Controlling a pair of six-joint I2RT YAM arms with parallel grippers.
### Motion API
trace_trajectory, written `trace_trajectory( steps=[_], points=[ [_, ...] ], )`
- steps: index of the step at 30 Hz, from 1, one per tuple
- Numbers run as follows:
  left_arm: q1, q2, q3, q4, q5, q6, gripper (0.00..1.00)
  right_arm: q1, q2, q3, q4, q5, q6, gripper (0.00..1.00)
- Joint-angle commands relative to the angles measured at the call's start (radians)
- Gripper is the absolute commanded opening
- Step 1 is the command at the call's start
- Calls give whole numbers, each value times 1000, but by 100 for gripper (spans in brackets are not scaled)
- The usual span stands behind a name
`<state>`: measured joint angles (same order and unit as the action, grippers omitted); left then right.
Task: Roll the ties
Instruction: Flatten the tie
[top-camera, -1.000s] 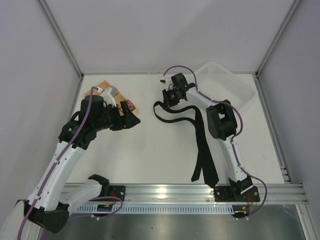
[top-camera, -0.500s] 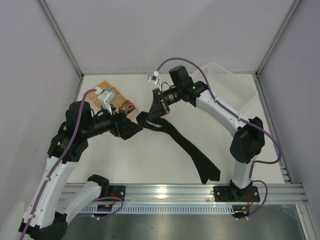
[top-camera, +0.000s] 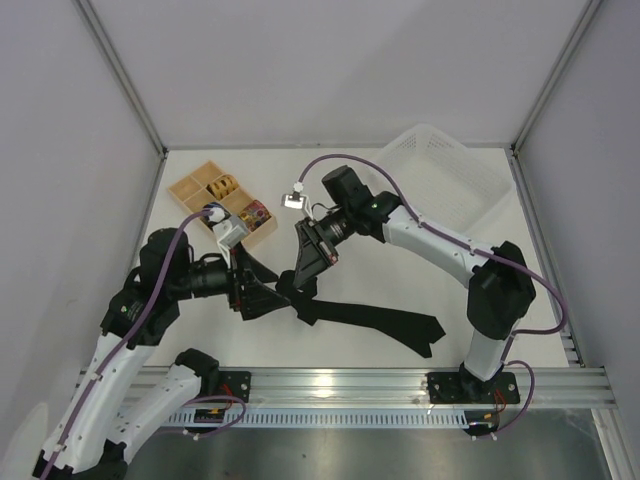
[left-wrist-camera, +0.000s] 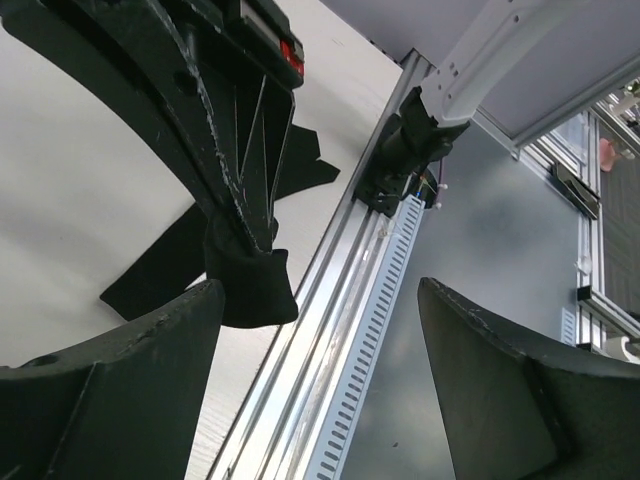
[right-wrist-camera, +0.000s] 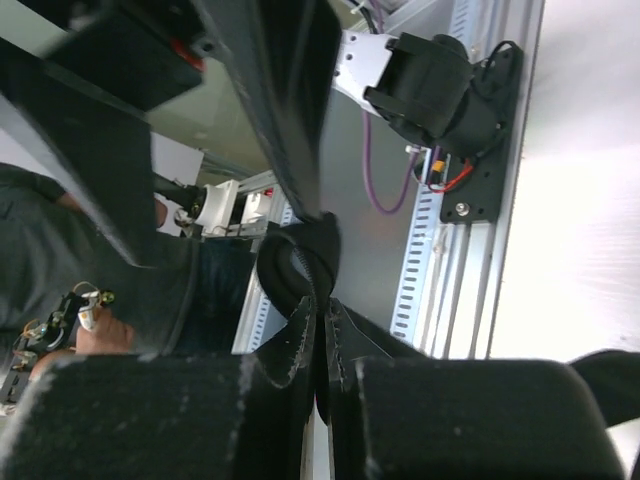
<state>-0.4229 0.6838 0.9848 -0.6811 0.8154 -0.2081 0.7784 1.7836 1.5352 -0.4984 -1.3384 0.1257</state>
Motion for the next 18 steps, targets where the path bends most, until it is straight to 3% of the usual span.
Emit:
trace_trajectory(
  steps=[1, 12, 18],
  points=[
    [-5, -20, -37, 41, 77, 23, 84, 15, -52, 25, 61, -58, 48, 0],
    [-1, -44, 3, 14, -139, 12, 89, 48, -73, 16, 6, -53, 20, 0],
    [1, -29, -27, 31, -12, 4, 86, 50, -85, 14, 9, -62, 20, 0]
  ],
)
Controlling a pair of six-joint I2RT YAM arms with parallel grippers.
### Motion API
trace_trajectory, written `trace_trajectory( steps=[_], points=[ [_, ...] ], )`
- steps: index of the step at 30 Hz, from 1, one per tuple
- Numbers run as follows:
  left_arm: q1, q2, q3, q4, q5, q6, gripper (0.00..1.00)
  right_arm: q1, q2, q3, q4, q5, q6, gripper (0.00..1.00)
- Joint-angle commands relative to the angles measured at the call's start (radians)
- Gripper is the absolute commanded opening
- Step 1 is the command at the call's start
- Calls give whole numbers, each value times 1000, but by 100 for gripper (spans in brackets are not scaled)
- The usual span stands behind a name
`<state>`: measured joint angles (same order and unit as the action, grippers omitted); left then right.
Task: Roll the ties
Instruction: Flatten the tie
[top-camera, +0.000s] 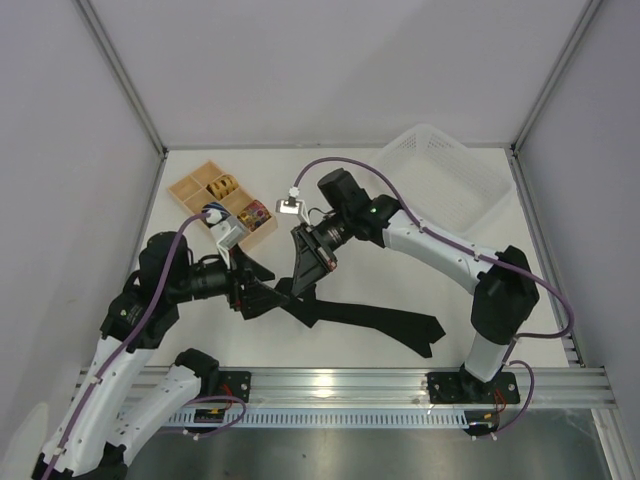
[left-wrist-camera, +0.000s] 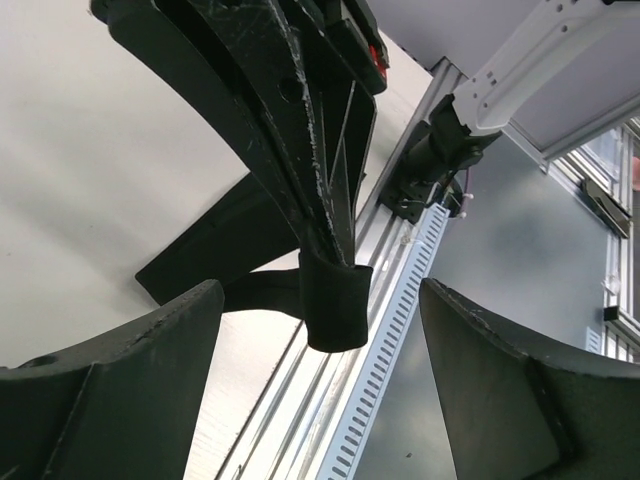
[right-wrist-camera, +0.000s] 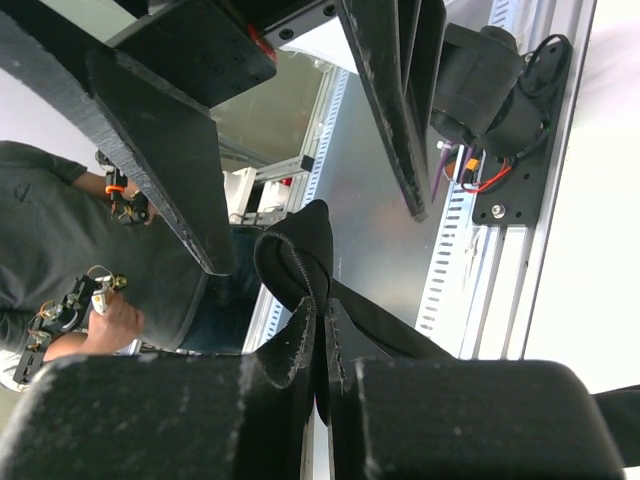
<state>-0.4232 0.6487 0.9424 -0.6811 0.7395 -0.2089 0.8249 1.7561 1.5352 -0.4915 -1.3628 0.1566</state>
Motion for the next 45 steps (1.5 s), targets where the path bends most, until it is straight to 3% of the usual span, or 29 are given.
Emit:
trace_trajectory(
  steps=[1, 6, 10, 12, 13, 15, 16, 17, 22, 24, 25, 27, 28, 29, 30, 31, 33, 35, 39, 45],
  points=[
    [1, 6, 9, 43, 93, -3, 86, 3, -58, 19, 7, -39, -5, 0],
    [1, -6, -40, 150, 193, -87, 75, 2, -53, 23, 30, -44, 15, 0],
    [1, 11, -50, 178, 204, -110, 48, 5, -46, 31, 39, -45, 24, 0],
    [1, 25, -45, 166, 208, -110, 40, 6, -47, 32, 44, -42, 29, 0],
    [1, 32, -44, 163, 207, -110, 27, 8, -50, 34, 45, -42, 34, 0],
    [1, 35, -37, 143, 187, -98, 16, 6, -52, 32, 45, -36, 43, 0],
    [1, 37, -30, 128, 135, -93, 1, 5, -53, 32, 42, -27, 50, 0],
    [1, 37, -16, 97, 97, -84, 0, 0, -58, 34, 30, 35, 55, 17],
    [8, 32, 12, 46, -63, -95, 0, -15, -115, -21, 2, 190, 66, 32],
    [20, 16, 10, 34, -122, -118, 0, -42, -130, -43, -5, 235, 75, 49],
    [27, 14, 13, -1, -191, -122, 0, -58, -151, -59, -62, 371, 84, 54],
    [40, 9, 25, -49, -274, -152, 0, -125, -179, -96, -129, 473, 101, 57],
    [40, 5, 24, -70, -301, -164, 1, -148, -199, -137, -151, 622, 148, 57],
    [41, -10, 21, -81, -357, -194, 1, -173, -245, -165, -171, 693, 176, 51],
    [41, -21, 16, -86, -379, -208, 0, -202, -266, -197, -206, 759, 199, 40],
    [41, -29, 6, -98, -403, -219, 0, -210, -283, -237, -247, 965, 275, 20],
    [41, -55, -8, -119, -495, -259, 1, -230, -365, -337, -295, 1191, 351, 20],
    [41, -66, -33, -141, -567, -286, 0, -248, -475, -517, -301, 1295, 507, 20],
    [41, -76, -51, -172, -627, -300, 0, -285, -608, -739, -285, 1361, 679, 18],
    [41, -73, -47, -187, -680, -310, 1, -340, -647, -918, -216, 1452, 826, 17]
  ],
)
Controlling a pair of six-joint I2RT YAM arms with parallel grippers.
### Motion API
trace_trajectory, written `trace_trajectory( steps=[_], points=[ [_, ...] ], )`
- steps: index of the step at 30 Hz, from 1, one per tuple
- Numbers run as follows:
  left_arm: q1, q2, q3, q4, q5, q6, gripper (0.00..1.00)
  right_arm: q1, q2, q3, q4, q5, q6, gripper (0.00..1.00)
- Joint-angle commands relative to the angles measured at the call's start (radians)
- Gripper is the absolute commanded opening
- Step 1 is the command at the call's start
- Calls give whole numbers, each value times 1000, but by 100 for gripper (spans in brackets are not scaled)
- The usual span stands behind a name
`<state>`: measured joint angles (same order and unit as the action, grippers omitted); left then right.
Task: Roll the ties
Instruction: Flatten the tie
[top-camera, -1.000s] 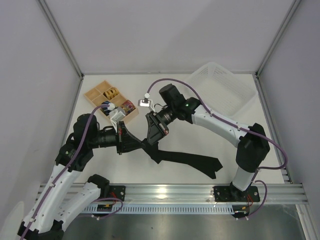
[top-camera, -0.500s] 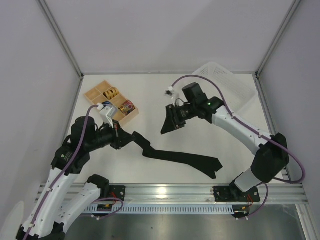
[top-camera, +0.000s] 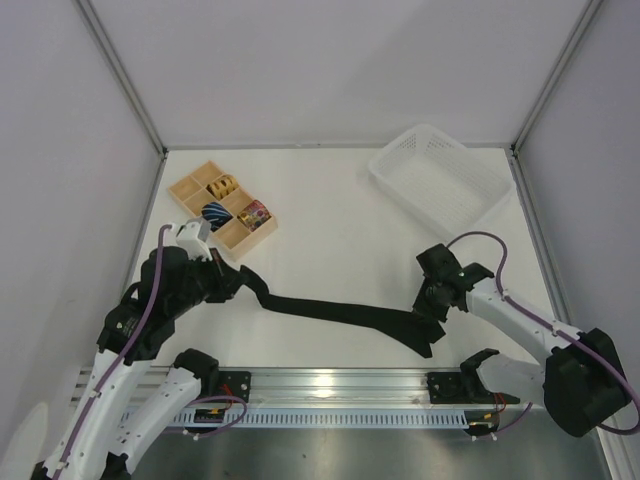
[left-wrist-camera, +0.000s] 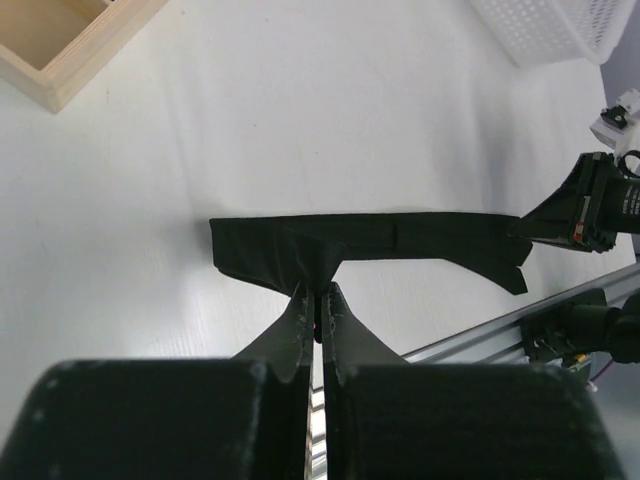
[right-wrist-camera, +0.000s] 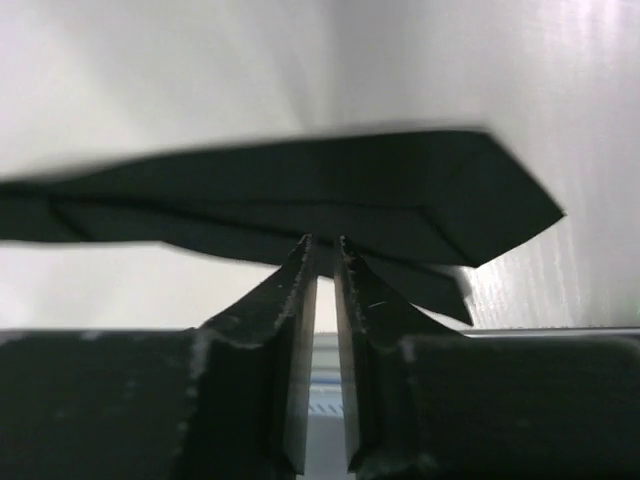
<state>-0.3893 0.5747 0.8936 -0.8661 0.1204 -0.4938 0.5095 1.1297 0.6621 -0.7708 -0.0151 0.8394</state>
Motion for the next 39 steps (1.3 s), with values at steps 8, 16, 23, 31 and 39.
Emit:
trace_trajectory(
  steps=[8, 16, 23, 31, 39],
  points=[
    [7, 42, 22, -30, -80, -26, 0, -64, 134, -88, 151, 149, 147, 34],
    [7, 99, 50, -82, -195, -66, 1, -257, 249, -76, 102, 187, 204, 57],
    [21, 168, -19, -16, -193, -126, 0, -502, 340, 42, 70, 202, 162, 57],
    [52, 272, -189, 222, -78, -192, 0, -730, 554, 209, 102, 342, -43, 59],
    [55, 278, -328, 250, -283, -310, 1, -747, 607, 337, 113, 546, -321, 60]
  ],
)
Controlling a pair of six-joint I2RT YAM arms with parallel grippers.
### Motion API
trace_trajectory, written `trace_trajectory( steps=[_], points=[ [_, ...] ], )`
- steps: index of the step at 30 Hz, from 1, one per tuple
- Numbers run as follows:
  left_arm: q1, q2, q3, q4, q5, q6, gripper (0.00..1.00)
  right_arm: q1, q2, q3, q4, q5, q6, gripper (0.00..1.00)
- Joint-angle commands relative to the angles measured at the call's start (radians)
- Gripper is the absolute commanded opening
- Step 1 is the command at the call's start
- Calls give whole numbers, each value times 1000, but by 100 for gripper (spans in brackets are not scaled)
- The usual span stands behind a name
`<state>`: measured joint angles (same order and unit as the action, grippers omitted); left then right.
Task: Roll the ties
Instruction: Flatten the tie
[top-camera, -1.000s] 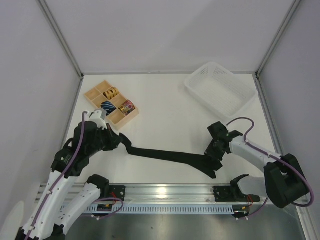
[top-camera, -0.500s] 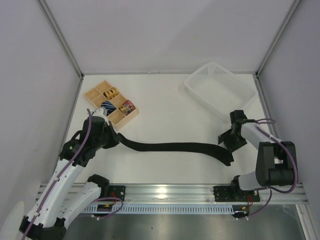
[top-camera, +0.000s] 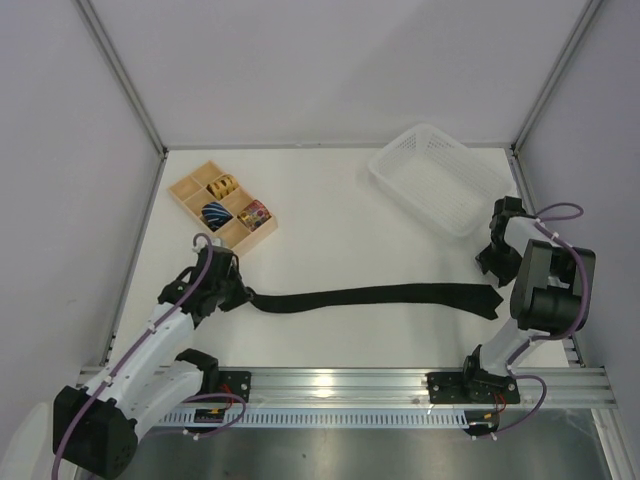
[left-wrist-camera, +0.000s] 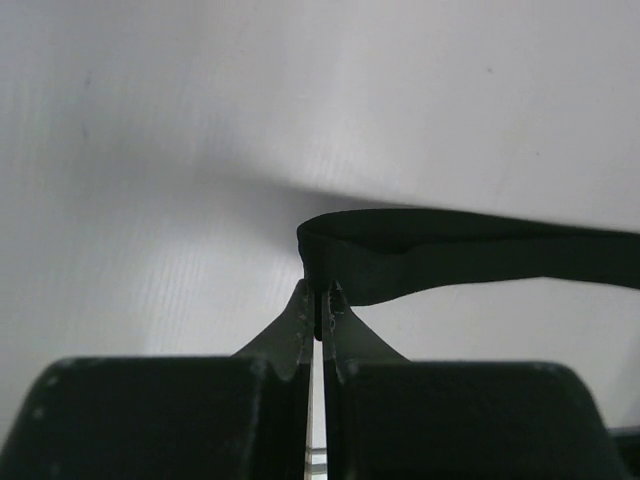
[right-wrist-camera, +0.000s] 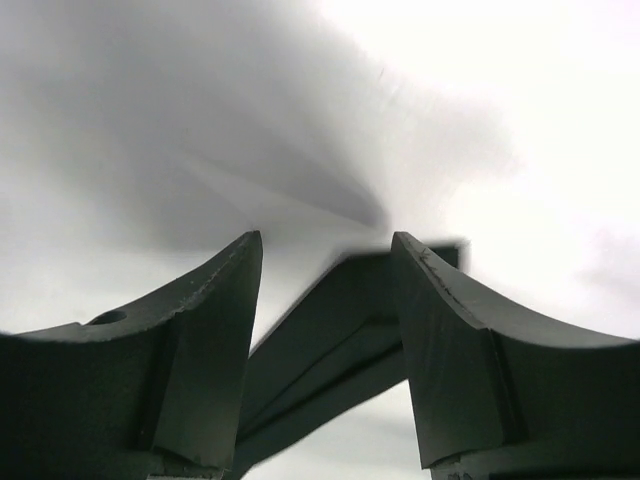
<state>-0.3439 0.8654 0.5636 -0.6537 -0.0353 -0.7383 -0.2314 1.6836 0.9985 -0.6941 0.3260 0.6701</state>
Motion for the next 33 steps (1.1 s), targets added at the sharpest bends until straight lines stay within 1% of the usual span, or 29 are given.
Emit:
trace_trajectory(
  steps=[1, 4, 5, 7, 8, 10, 11, 13, 14, 15, 16, 18, 19, 20, 21, 22, 23, 24, 25, 27, 28, 30, 31, 33],
  points=[
    [9, -9, -1, 37, -141, -58, 1, -5, 51, 5, 47, 194, -176, 60],
    [28, 20, -1, 28, -129, -73, 1, 27, 22, 32, 30, 177, -201, 60],
    [28, 24, -2, 14, -127, -81, 13, 44, -22, 38, 22, 164, -205, 60],
    [28, 23, -19, -7, -127, -117, 41, 96, -74, 35, 5, 153, -199, 60],
    [28, 15, -25, -26, -127, -124, 64, 112, -105, 34, -7, 124, -192, 60],
    [28, -34, -28, -61, -144, -148, 84, 159, -169, 41, -59, 85, -155, 59],
    [28, -61, -24, -82, -144, -153, 100, 177, -188, 45, -76, 61, -158, 59],
    [28, -109, 11, -122, -164, -176, 100, 225, -237, 51, -105, 41, -159, 59],
    [28, -153, 28, -159, -178, -180, 100, 284, -252, 52, -104, 0, -170, 59],
    [28, -172, 57, -165, -179, -176, 100, 308, -266, 54, -98, -31, -184, 60],
    [28, -184, 73, -175, -189, -168, 100, 346, -275, 61, -84, -120, -211, 60],
    [28, -165, 114, -179, -186, -151, 100, 371, -277, 74, -135, -137, -190, 60],
    [28, -151, 127, -176, -176, -147, 97, 371, -286, 49, -136, -157, -158, 60],
    [28, -111, 133, -158, -161, -141, 95, 359, -294, 22, -127, -224, -150, 60],
    [26, -94, 137, -137, -132, -128, 92, 340, -295, 5, -122, -241, -132, 60],
    [28, -76, 137, -94, -89, -122, 76, 321, -301, -39, -131, -249, -86, 60],
    [28, -40, 136, -69, -68, -113, 66, 257, -308, -63, -124, -266, -75, 59],
    [28, -25, 127, -38, -46, -110, 58, 236, -315, -86, -114, -277, -57, 58],
    [28, -3, 121, 27, -19, -105, 44, 181, -326, -113, -101, -294, -40, 56],
    [25, 61, 116, 60, 52, -87, 31, 62, -358, -179, -78, -317, -4, 51],
    [25, 81, 110, 98, 73, -82, 23, 31, -372, -198, -67, -344, 3, 50],
    [23, 137, 107, 120, 100, -76, 17, -34, -401, -237, -61, -366, 13, 49],
    [22, 155, 102, 159, 110, -70, 12, -37, -397, -236, -70, -354, 11, 49],
    [22, 194, 110, 175, 117, -59, 9, -63, -384, -241, -71, -346, 3, 50]
  ],
)
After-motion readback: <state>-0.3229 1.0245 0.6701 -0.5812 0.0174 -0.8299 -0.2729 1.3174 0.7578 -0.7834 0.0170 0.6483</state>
